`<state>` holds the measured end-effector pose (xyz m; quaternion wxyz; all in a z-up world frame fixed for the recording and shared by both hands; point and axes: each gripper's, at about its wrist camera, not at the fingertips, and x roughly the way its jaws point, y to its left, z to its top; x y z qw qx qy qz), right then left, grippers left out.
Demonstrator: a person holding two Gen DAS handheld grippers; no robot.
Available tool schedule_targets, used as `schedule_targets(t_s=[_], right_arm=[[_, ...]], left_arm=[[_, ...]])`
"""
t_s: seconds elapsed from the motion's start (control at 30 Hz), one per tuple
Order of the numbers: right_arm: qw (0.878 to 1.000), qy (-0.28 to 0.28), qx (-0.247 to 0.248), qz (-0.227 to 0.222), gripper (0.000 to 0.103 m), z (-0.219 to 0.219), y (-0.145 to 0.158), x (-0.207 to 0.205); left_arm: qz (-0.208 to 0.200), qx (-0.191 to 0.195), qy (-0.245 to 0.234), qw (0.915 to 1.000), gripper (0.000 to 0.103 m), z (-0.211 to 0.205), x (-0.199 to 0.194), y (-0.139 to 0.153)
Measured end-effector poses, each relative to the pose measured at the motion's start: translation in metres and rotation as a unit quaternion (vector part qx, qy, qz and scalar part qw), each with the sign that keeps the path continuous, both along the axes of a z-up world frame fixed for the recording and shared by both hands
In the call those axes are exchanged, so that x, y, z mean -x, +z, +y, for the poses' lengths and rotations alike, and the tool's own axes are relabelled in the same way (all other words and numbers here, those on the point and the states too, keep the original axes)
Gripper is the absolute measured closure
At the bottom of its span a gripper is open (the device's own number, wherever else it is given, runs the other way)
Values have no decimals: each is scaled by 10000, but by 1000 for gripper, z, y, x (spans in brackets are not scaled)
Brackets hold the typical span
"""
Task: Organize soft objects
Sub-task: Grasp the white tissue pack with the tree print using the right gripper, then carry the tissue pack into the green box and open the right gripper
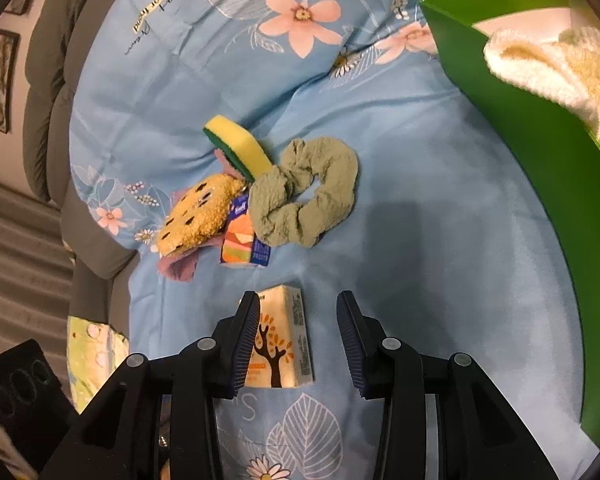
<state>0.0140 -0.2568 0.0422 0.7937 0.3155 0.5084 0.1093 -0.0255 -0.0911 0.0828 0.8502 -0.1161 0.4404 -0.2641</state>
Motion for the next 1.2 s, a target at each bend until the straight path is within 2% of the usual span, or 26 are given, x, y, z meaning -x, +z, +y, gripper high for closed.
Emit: schedule_targets(t_s=[0.07,0.13,0.23,0.3,0.37,0.43,0.5,0.57,0.67,0.8,0.87,1.0,1.2], right_arm=[[9998,86,-62,140,56,2,-7,-1],[9994,179,-87,280,48,8,-15,-3],[9986,313,-61,429,47,20,-26,-8],[9981,391,-89,471,47,26,-31,-10],[9981,467,-104,383,47,31,-32,-12],[9983,449,-65,354,48,30,-32,-12],[9988,366,-72,326,51,27,-30,-12],[9996,201,-189,35,51,17,-15,-8],[9984,-68,-87,-547,51,-2,19,2],[9889,-689,107,-1311,51,-42,65,23],[9822,-1027,239,-1555,51,-63,80,33],[9676,-1639,396,-1882,51,-108,96,52],[9515,-2420,344,-1868,51,-178,91,63]], left_arm=[[134,-226,350,9990,50,11,-6,-11],[358,-348,474,9976,45,17,-10,-23],[680,-317,441,9962,43,19,-15,-41],[791,-236,333,9960,52,17,-16,-49],[898,-109,94,9959,72,12,-17,-57],[963,-101,57,9953,73,10,-18,-58],[672,-151,81,9976,78,6,-18,-43],[451,-207,11,9988,78,-2,-18,-24],[-72,-179,-251,9995,78,-24,-17,10],[-654,-31,-630,9959,78,-62,-13,44],[-860,57,-893,9923,78,-87,-12,56],[-1091,126,-1354,9847,78,-134,-16,70],[-1089,28,-2089,9719,78,-213,-27,68]])
